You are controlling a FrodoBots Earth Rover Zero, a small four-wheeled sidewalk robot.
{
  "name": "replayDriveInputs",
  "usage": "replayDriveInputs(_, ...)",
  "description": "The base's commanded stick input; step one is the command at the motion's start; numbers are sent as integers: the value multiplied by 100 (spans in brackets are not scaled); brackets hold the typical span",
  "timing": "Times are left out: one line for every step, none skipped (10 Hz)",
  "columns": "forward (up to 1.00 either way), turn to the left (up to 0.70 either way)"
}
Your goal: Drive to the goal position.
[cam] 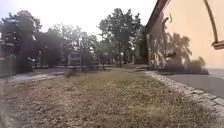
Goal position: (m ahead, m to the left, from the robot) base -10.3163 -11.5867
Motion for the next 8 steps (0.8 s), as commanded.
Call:
replayDriveInputs(0,0)
replayDriveInputs(0,0)
replayDriveInputs(0,0)
replayDriveInputs(0,0)
replayDriveInputs(0,-45)
replayDriveInputs(0,-45)
replayDriveInputs(0,-44)
replayDriveInputs(0,-44)
